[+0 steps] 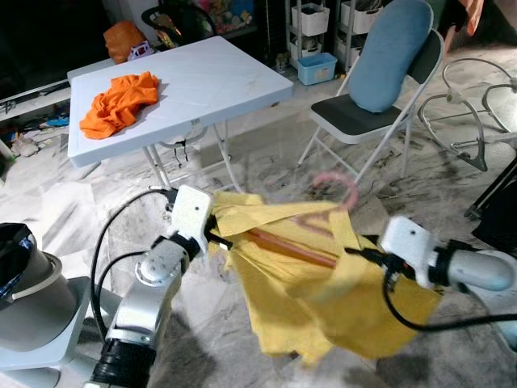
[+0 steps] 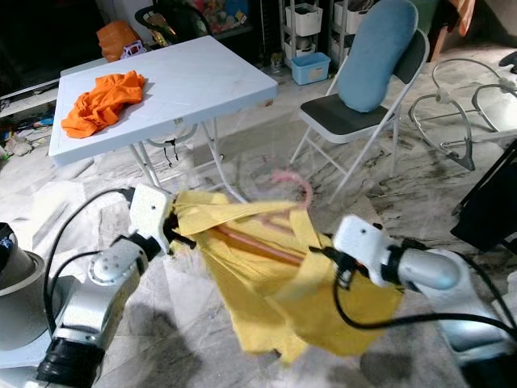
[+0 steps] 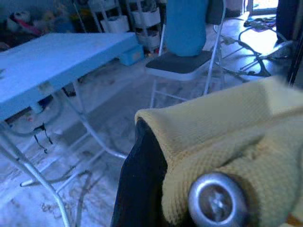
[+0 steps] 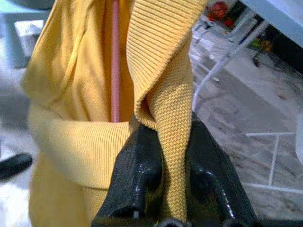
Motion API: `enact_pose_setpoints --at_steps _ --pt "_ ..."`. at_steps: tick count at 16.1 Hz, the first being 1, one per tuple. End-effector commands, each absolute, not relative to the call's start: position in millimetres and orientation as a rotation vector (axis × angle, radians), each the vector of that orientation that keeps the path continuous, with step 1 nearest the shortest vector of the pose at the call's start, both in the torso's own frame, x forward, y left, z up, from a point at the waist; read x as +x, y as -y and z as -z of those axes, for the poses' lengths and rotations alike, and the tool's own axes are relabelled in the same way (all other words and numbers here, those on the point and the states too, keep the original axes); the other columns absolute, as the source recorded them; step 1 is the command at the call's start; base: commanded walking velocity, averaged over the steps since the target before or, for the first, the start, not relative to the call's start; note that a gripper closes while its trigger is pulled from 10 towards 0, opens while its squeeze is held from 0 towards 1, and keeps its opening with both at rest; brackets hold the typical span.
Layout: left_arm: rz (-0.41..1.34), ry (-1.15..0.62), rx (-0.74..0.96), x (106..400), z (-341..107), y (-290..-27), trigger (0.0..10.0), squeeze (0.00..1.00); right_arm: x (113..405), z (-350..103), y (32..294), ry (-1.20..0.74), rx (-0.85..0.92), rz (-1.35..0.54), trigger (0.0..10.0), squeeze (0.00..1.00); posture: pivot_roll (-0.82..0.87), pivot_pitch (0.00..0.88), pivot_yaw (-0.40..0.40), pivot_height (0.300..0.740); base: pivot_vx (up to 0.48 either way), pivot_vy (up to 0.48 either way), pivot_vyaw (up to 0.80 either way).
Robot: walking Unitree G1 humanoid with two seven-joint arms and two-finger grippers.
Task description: Hang hanger
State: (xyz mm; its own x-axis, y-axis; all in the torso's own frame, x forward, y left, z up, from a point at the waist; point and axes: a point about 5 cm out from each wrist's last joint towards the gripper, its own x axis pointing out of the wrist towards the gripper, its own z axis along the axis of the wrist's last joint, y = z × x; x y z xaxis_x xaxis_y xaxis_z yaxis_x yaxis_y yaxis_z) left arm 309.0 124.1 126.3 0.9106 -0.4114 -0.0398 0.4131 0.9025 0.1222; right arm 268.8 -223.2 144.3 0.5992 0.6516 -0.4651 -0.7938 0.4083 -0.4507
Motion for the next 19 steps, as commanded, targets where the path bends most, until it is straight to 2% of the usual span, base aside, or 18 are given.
enact_pose_setpoints --at_steps 1,5,9,15,19 --pt "0.362 -0.002 0.147 314 -133 -140 0.0 0.00 267 -148 245 -0.279 -0.753 -0.892 10.0 0.00 -0.17 0.000 0.147 0.740 0.000 0.000 0.00" --pt "0.363 -0.031 0.158 313 -128 -142 0.0 0.00 269 -163 282 -0.324 -0.891 -0.812 10.0 0.00 -0.17 0.000 0.149 0.740 0.000 0.000 0.00" --pt "0.359 -0.119 0.179 311 -113 -151 0.0 0.00 259 -198 304 -0.315 -0.902 -0.874 10.0 0.00 -0.18 0.000 0.153 0.740 0.000 0.000 0.00" --pt "0.385 -0.204 0.155 307 -99 -154 0.0 0.00 247 -243 306 -0.210 -0.842 -0.953 10.0 0.00 -0.19 0.000 0.165 0.740 0.000 0.000 0.00" --pt "0.417 -0.274 0.096 304 -89 -153 0.0 0.00 231 -273 295 -0.156 -0.788 -1.093 10.0 0.00 -0.20 0.000 0.170 0.740 0.000 0.000 0.00"
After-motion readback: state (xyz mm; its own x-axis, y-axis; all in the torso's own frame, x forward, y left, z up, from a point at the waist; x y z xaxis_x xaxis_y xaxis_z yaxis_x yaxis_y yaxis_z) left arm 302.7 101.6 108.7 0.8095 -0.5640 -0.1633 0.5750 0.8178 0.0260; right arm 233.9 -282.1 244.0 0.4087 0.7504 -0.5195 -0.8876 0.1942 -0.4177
